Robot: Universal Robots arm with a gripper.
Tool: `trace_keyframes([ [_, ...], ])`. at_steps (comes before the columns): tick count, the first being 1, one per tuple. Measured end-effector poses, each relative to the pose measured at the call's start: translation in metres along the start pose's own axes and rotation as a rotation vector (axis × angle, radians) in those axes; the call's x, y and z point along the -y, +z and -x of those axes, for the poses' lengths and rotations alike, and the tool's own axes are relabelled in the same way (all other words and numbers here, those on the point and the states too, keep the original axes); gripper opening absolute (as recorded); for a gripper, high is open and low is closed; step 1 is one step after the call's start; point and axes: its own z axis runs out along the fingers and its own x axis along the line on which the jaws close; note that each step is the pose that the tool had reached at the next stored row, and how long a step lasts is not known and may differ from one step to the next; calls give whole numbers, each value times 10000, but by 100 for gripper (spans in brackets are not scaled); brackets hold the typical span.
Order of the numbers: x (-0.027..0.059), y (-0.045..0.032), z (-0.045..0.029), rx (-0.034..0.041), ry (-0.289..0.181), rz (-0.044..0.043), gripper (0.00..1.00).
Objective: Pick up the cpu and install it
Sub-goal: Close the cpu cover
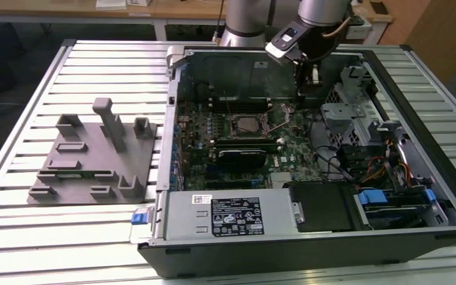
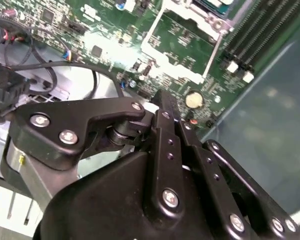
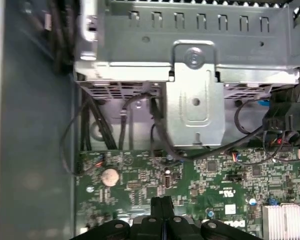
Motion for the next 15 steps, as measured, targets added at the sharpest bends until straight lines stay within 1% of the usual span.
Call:
trace_keyframes([
  [3, 0, 60, 56, -8, 14, -1, 11],
  [5, 0, 98, 75, -9, 22, -2, 11],
  [8, 1, 143, 74, -9, 26, -12, 11],
  [10, 2, 176, 72, -8, 23, -34, 11],
  [15, 4, 228, 63, -11, 21, -76, 11],
])
